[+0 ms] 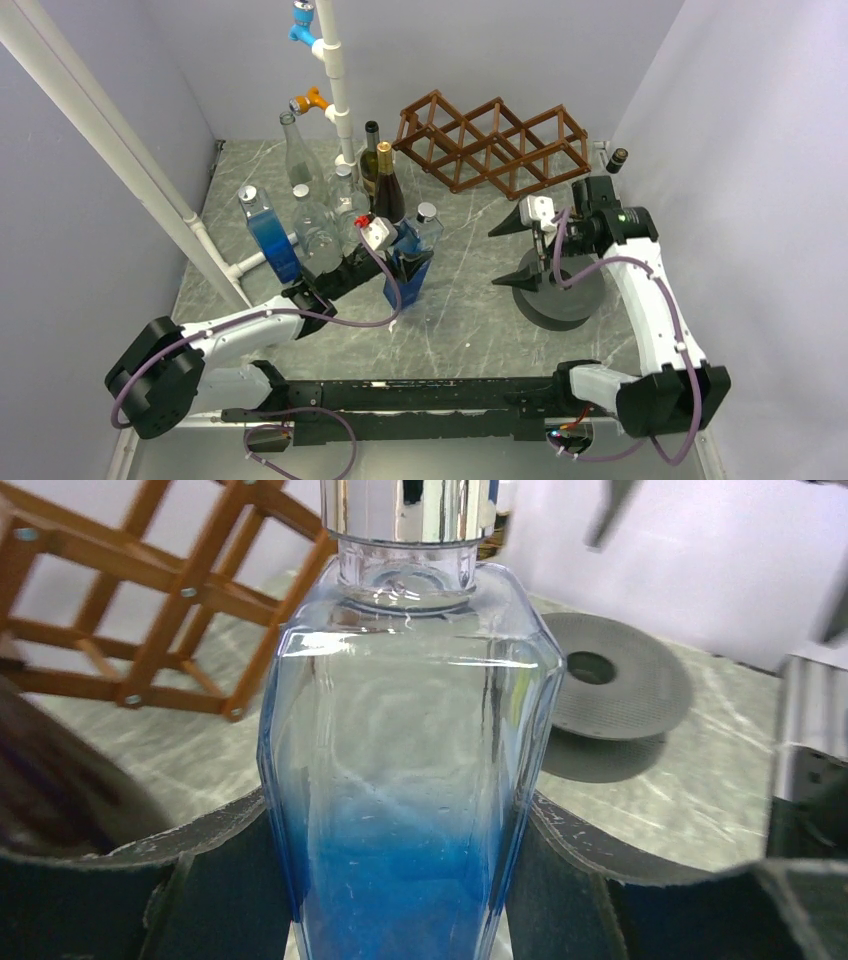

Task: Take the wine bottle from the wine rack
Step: Place the wine bottle at the center of the board.

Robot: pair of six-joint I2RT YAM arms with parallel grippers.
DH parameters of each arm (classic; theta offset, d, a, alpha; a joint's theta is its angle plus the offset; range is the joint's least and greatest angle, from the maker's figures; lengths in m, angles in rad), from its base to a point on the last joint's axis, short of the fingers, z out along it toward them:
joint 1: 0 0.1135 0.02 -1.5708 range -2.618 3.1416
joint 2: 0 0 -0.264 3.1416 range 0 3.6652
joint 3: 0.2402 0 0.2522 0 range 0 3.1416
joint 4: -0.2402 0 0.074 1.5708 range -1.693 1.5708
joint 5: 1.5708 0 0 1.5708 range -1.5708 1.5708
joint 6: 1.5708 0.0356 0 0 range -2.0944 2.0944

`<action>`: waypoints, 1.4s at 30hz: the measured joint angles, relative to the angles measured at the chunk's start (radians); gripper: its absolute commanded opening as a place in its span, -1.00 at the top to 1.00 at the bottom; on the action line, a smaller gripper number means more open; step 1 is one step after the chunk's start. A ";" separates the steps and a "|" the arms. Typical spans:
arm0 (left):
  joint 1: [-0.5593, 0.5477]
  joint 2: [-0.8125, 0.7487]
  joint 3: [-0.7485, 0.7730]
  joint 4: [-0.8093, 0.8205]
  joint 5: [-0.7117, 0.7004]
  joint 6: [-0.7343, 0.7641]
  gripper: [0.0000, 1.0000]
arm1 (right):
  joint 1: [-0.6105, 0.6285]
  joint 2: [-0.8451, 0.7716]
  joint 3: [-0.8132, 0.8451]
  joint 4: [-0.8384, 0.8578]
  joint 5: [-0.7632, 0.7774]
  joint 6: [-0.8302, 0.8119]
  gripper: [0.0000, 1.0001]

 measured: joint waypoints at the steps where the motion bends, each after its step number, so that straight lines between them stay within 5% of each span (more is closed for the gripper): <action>1: 0.007 0.003 0.000 0.005 0.035 -0.019 1.00 | 0.000 0.029 0.024 -0.018 -0.003 -0.027 -0.99; 7: 0.011 0.048 0.020 0.028 0.236 -0.101 1.00 | 0.053 0.164 0.170 -0.043 -0.018 -0.079 -0.99; 12: 0.011 0.098 0.031 0.078 0.327 -0.154 1.00 | 0.169 0.172 0.182 0.030 0.005 0.045 -0.99; 33: 0.015 0.193 0.048 0.193 0.386 -0.259 1.00 | 0.295 0.235 0.186 0.339 0.167 0.526 -0.99; 42: 0.009 0.211 0.097 0.216 0.441 -0.261 1.00 | 0.303 0.247 0.187 0.342 0.140 0.548 -0.94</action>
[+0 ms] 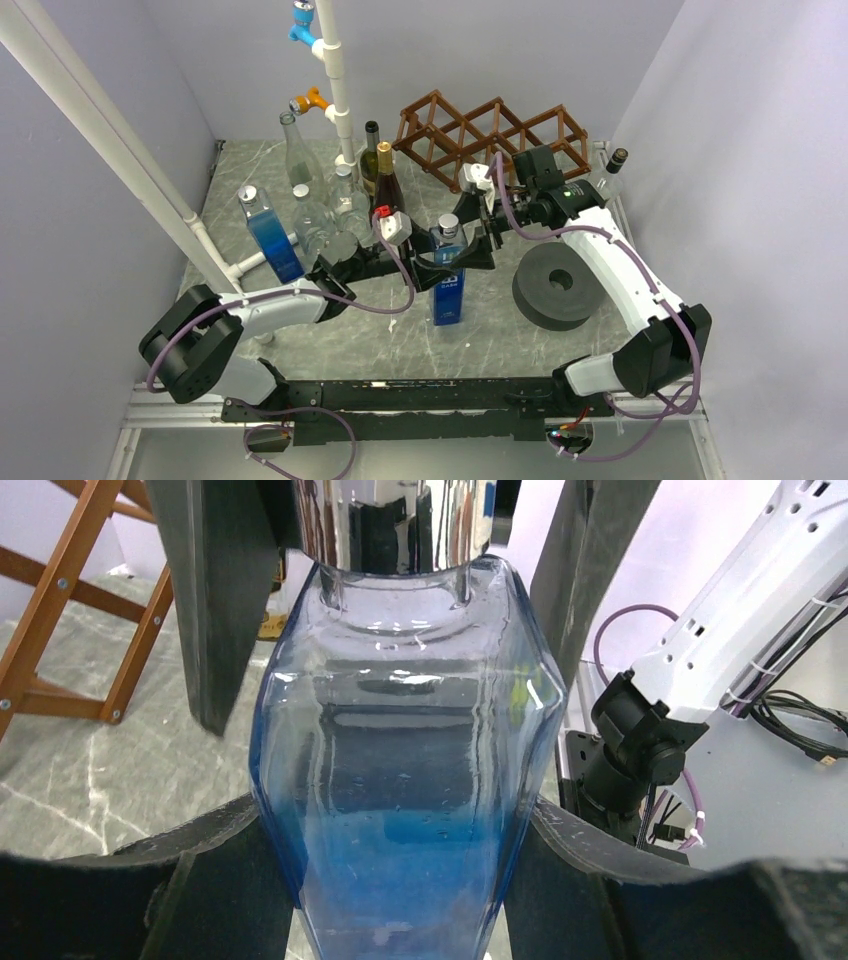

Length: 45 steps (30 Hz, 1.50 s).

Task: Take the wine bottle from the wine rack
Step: Place the wine bottle at the center of the board.

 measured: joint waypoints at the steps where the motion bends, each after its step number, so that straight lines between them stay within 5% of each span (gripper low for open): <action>1: -0.001 0.005 0.008 0.003 0.005 0.000 1.00 | 0.004 0.006 0.000 -0.008 -0.011 -0.005 -0.92; 12: -0.003 0.036 0.035 0.012 0.040 -0.001 1.00 | 0.014 0.017 0.000 -0.046 -0.076 -0.034 -0.41; 22: -0.005 0.043 0.035 0.020 0.051 -0.009 1.00 | 0.012 0.023 0.013 -0.062 -0.090 -0.043 1.00; 26: -0.005 0.043 0.039 0.021 0.045 -0.010 -0.04 | 0.012 0.029 0.034 -0.083 -0.081 -0.051 1.00; 30: -0.009 0.043 0.039 0.035 0.029 -0.010 -0.61 | 0.006 0.023 0.048 -0.097 -0.071 -0.058 1.00; 37: -0.007 -0.016 0.027 0.077 -0.056 -0.012 -0.92 | -0.074 -0.020 0.022 -0.086 -0.026 -0.024 1.00; 45: -0.006 -0.143 -0.015 -0.008 -0.126 0.041 -0.99 | -0.188 -0.052 -0.013 -0.013 0.003 0.046 1.00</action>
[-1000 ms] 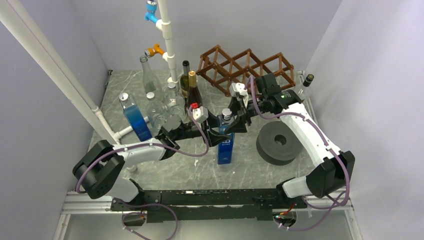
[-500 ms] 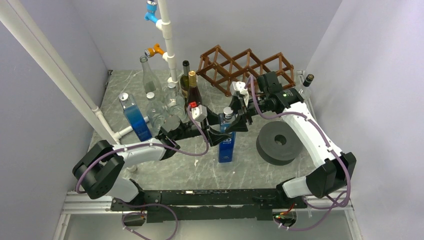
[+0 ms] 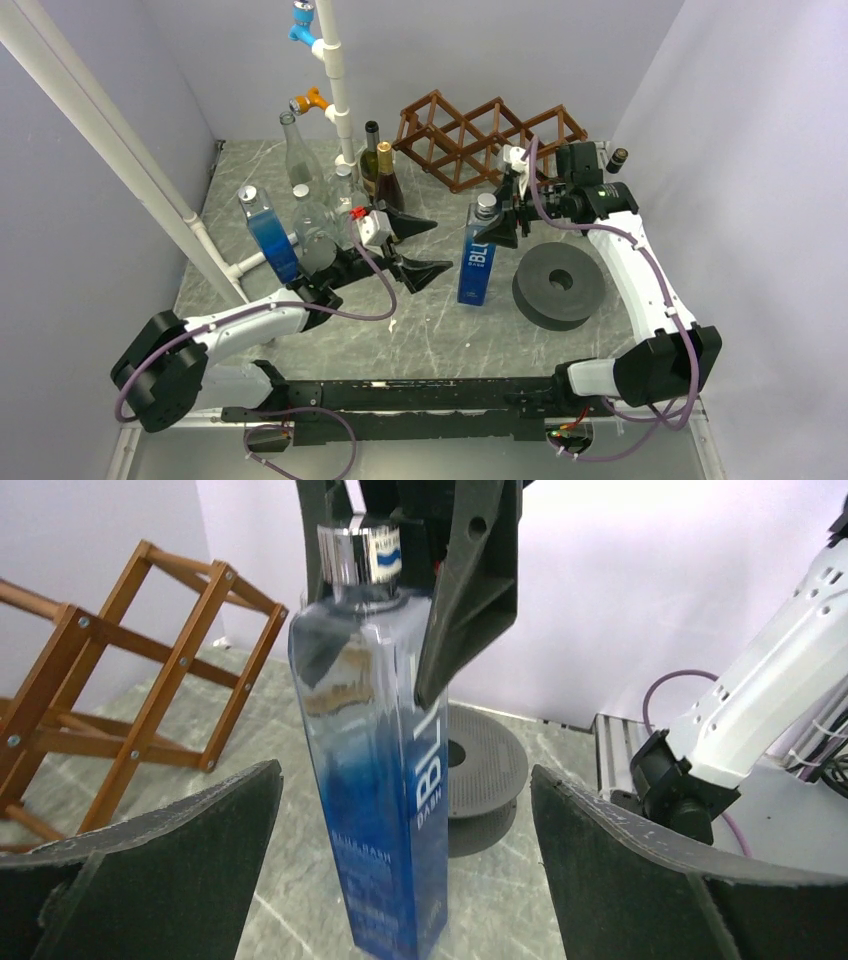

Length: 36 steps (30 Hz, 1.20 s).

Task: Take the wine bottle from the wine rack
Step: Place the wine bottle at the center of the board.

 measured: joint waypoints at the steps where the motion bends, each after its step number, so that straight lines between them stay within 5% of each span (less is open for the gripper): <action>1: 0.001 -0.018 -0.006 -0.027 -0.010 0.011 -0.99 | -0.011 -0.003 -0.004 0.012 0.005 0.012 1.00; 17: 0.013 -0.293 -0.100 -0.428 -0.154 0.092 -0.99 | -0.175 -0.011 -0.023 0.302 0.138 0.295 1.00; 36: 0.013 -0.481 -0.232 -0.525 -0.237 0.105 -0.99 | -0.307 0.040 -0.052 0.488 0.272 0.422 1.00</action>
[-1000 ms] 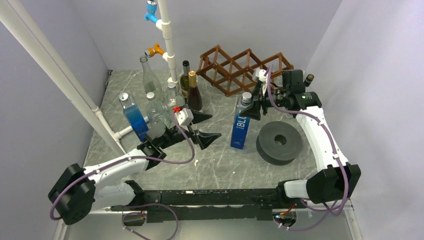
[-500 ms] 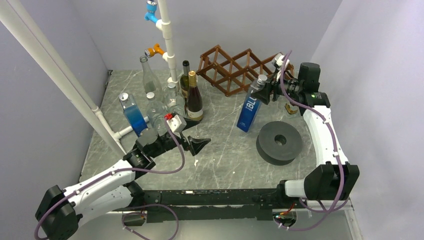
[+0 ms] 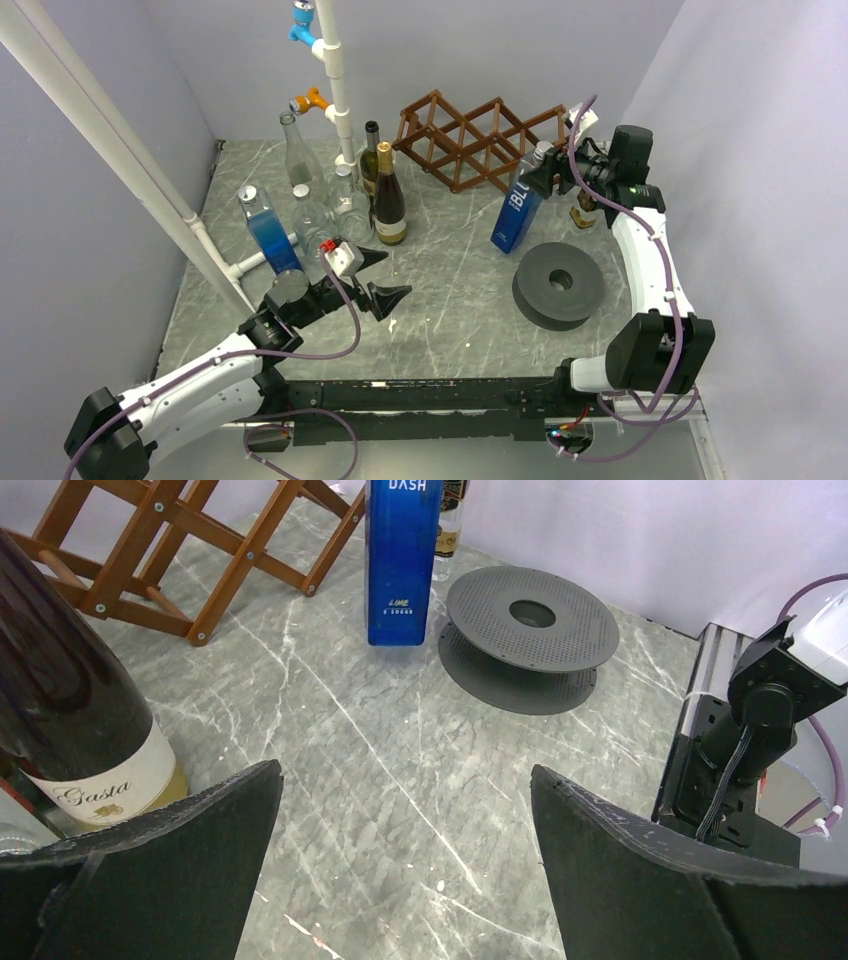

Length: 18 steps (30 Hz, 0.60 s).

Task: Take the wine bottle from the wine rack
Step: Place the wine bottle at the center of the board.

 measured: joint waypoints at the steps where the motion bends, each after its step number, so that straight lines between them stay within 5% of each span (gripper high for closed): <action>1: 0.000 -0.004 -0.005 -0.001 -0.002 0.000 -0.99 | -0.005 0.000 -0.004 0.006 0.007 0.001 1.00; 18: 0.000 -0.052 -0.045 -0.004 -0.034 -0.004 -0.99 | -0.109 0.011 -0.075 0.104 0.123 0.024 1.00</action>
